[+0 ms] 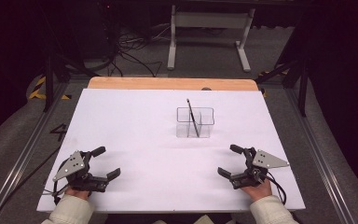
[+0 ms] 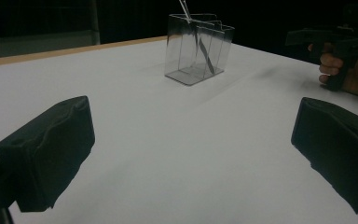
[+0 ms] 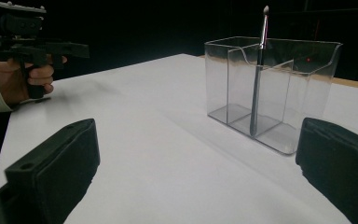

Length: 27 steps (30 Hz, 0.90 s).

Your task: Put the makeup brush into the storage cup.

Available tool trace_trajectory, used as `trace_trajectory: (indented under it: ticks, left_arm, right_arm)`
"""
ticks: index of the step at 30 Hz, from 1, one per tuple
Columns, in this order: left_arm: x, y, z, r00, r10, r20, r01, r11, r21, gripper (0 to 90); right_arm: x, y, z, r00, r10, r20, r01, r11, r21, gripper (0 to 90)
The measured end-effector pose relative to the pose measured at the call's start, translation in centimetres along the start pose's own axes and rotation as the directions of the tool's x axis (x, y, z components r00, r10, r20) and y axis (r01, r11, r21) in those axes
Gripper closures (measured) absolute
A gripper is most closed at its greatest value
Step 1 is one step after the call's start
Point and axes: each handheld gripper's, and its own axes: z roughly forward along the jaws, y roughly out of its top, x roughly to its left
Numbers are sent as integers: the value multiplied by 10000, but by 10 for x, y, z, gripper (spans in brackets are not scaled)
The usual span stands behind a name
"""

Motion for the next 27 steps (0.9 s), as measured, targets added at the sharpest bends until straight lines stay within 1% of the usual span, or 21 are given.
trace_trajectory:
  ticks: [1, 2, 4, 6, 8, 10, 11, 12, 17, 19, 20, 24, 27]
  left_arm:
    - [0, -1, 1, 10000, 31, 30, -31, 10000, -50, 1]
    - [-1, -1, 1, 10000, -20, 63, 21, 10000, -85, 1]
    - [-1, -2, 2, 10000, 23, 74, -23, 10000, 25, 1]
    - [-1, -2, 2, 10000, 32, 64, -32, 10000, 0, 1]
    - [0, -4, 3, 9999, -48, 111, 47, 9999, 109, 1]
    - [0, -4, 4, 9998, -41, 180, 38, 9999, 145, 1]
    - [0, -5, 5, 9997, -120, 228, 116, 9998, 169, 1]
    - [0, -5, 5, 9997, 3, 260, -8, 9998, 196, 1]
    - [-1, -6, 6, 9993, 159, 337, -168, 9995, 252, 1]
    - [-1, -6, 7, 9992, 184, 341, -194, 9994, 272, 1]
    - [-1, -6, 6, 9992, 261, 306, -271, 9991, 313, 0]
    - [-1, -5, 6, 9993, 253, 282, -266, 9985, 476, 1]
    - [-1, -5, 6, 9997, 78, 240, -88, 9991, 423, 1]
  right_arm:
    - [0, -1, 0, 10000, -6, 2, 6, 10000, 43, 0]
    - [0, -1, 1, 10000, -50, 0, 50, 10000, 74, 0]
    - [0, -1, 1, 9998, -162, 63, 161, 9998, 143, 0]
    - [0, -2, 2, 9998, -183, 87, 181, 9997, 175, 0]
    - [0, -2, 2, 9999, -130, 84, 128, 9997, 192, 0]
    - [0, -2, 2, 9998, -144, 97, 142, 9997, 186, 0]
    - [0, -2, 2, 9999, -110, 129, 107, 9998, 195, 0]
    - [-1, -3, 2, 9998, -92, 155, 89, 9998, 188, 0]
    - [-1, -3, 2, 9997, -63, 223, 60, 9998, 165, 0]
    - [-1, -3, 2, 9997, -59, 240, 55, 9999, 140, 0]
    - [-1, -3, 2, 9997, -64, 235, 60, 9999, 147, 0]
    - [-1, -3, 2, 9997, -43, 244, 39, 9999, 138, 0]
    - [-1, -2, 1, 9997, 16, 264, -18, 10000, 96, 0]
